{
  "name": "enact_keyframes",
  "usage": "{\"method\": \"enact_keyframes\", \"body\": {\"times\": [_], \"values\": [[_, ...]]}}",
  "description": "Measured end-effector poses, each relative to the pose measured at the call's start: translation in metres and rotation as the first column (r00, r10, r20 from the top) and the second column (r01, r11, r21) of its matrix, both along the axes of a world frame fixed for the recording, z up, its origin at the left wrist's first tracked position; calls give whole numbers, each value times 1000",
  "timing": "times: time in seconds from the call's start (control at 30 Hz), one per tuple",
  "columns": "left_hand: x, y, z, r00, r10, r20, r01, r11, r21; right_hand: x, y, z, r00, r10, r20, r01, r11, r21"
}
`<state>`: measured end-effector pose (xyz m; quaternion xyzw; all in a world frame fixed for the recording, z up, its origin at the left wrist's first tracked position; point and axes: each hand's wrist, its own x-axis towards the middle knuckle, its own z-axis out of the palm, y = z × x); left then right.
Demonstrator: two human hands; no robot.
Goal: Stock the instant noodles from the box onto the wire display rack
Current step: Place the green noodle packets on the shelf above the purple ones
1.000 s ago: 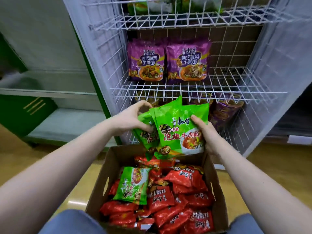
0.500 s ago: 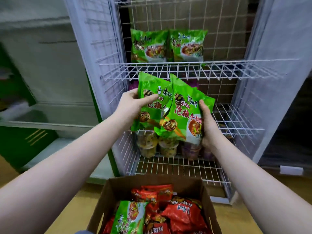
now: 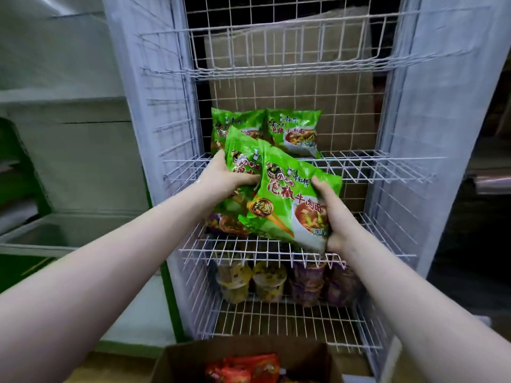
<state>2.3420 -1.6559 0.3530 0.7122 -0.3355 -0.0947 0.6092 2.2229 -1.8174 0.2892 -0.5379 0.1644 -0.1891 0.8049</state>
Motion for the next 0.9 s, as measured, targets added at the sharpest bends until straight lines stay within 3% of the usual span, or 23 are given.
{"method": "enact_keyframes", "body": {"times": [0.23, 0.47, 0.7, 0.9], "values": [[15, -11, 41, 994, -79, -82, 72, 994, -86, 1, -12, 50, 997, 2, 73, -1, 1000, -16], [59, -29, 68, 960, -113, -256, 80, 988, -133, 18, -31, 91, 994, -59, 89, 62, 997, -34], [120, -46, 66, 904, -73, -422, -56, 957, -285, 43, -48, 103, 960, -261, 103, 262, 965, 2], [165, -60, 58, 943, -15, -333, -62, 973, -221, 69, -67, 113, 871, -476, 120, 489, 865, -113]]}}
